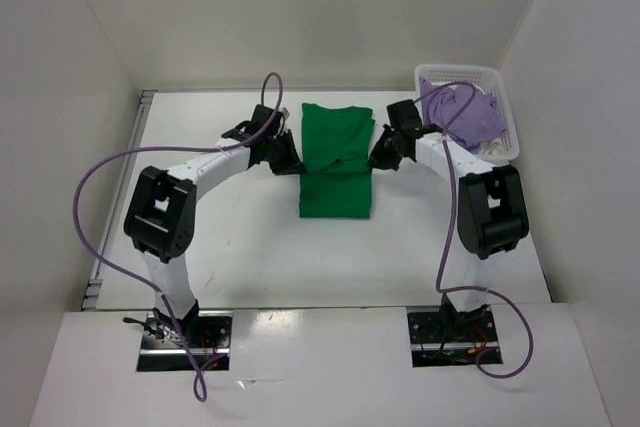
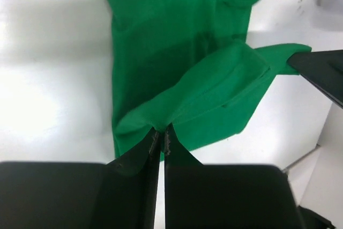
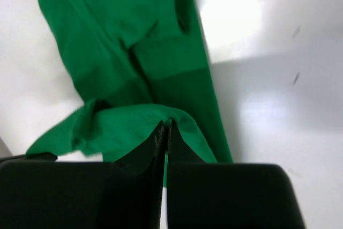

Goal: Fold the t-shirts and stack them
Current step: Fold the folded rectangular tshirt in 1/3 of the way

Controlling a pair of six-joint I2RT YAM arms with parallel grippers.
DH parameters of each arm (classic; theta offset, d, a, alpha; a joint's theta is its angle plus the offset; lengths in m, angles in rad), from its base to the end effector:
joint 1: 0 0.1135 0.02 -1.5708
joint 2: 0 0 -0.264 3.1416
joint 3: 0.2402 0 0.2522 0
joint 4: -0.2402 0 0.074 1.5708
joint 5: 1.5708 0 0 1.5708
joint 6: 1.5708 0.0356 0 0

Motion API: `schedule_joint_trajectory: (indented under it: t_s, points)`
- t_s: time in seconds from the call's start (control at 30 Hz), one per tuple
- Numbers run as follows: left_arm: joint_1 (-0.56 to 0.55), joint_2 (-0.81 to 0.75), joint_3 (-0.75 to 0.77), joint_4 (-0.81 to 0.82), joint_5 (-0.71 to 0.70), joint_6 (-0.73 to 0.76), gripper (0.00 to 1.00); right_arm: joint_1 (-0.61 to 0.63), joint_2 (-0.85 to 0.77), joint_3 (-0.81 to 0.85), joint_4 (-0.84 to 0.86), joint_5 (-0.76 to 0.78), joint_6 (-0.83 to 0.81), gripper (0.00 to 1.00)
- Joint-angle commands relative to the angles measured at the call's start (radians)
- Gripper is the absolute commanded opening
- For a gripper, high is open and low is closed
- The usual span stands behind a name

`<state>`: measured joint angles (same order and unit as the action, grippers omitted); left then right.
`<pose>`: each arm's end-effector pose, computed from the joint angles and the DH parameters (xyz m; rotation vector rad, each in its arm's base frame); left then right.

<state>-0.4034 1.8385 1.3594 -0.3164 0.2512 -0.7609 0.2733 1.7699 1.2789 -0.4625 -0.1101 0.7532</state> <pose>0.3744 -0.1694 0.2309 -0.3178 2.4845 -0.8254 0.3647 0.1063 0.2205 0.5748 2.5418 0.5330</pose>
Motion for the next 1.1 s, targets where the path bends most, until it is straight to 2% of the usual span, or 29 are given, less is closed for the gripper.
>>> schedule_joint_trajectory:
  t_s: [0.0, 0.17, 0.2, 0.27, 0.3, 0.33, 0.37, 0.4, 0.5, 0.57, 0.6, 0.63, 0.67, 0.7, 0.77, 0.87, 1.07]
  points:
    - [0.002, 0.074, 0.092, 0.007, -0.035, 0.048, 0.07, -0.019, 0.083, 0.112, 0.028, 0.053, -0.070, 0.00]
    - [0.011, 0.156, 0.152, 0.028, -0.035, 0.057, 0.11, -0.029, 0.161, 0.169, 0.038, 0.044, -0.089, 0.00]
    - [0.011, 0.165, 0.152, 0.037, -0.035, 0.057, 0.12, -0.039, 0.177, 0.169, 0.047, 0.044, -0.089, 0.04]
    - [0.021, 0.175, 0.170, 0.051, -0.035, 0.048, 0.21, -0.039, 0.188, 0.180, 0.047, 0.044, -0.089, 0.10]
    - [0.021, 0.176, 0.170, 0.051, -0.035, 0.038, 0.30, -0.039, 0.188, 0.180, 0.056, 0.035, -0.089, 0.18]
    - [0.021, 0.176, 0.181, 0.051, -0.035, 0.038, 0.33, -0.039, 0.188, 0.191, 0.056, 0.035, -0.098, 0.23]
    - [0.031, 0.135, 0.181, 0.063, -0.052, 0.038, 0.44, -0.039, 0.169, 0.191, 0.056, 0.035, -0.107, 0.34]
    - [0.031, 0.113, 0.172, 0.063, -0.073, 0.038, 0.49, -0.039, 0.154, 0.191, 0.047, 0.035, -0.107, 0.40]
    - [0.040, 0.007, 0.126, 0.095, -0.098, 0.038, 0.59, -0.039, 0.085, 0.171, 0.047, 0.024, -0.117, 0.43]
    - [0.040, -0.053, 0.075, 0.105, -0.093, 0.038, 0.59, -0.039, 0.027, 0.149, 0.035, 0.033, -0.117, 0.43]
    - [0.040, -0.071, 0.045, 0.123, -0.069, 0.017, 0.58, -0.026, 0.007, 0.110, 0.048, 0.033, -0.117, 0.37]
    - [0.040, -0.091, -0.036, 0.169, -0.009, -0.003, 0.56, -0.010, -0.007, 0.091, 0.061, 0.018, -0.117, 0.24]
    - [0.023, -0.117, -0.075, 0.186, 0.009, -0.026, 0.55, 0.001, -0.007, 0.077, 0.071, 0.003, -0.117, 0.17]
    - [0.008, -0.127, -0.110, 0.216, 0.034, -0.061, 0.51, 0.033, -0.007, 0.056, 0.082, -0.023, -0.117, 0.05]
    - [-0.026, -0.136, -0.167, 0.243, 0.043, -0.087, 0.49, 0.050, 0.006, 0.046, 0.082, -0.045, -0.117, 0.01]
    - [-0.095, -0.113, -0.236, 0.275, 0.068, -0.136, 0.48, 0.121, 0.072, 0.056, 0.093, -0.080, -0.117, 0.00]
    - [-0.104, -0.041, -0.279, 0.312, 0.086, -0.156, 0.48, 0.121, 0.151, 0.102, 0.113, -0.123, -0.107, 0.00]
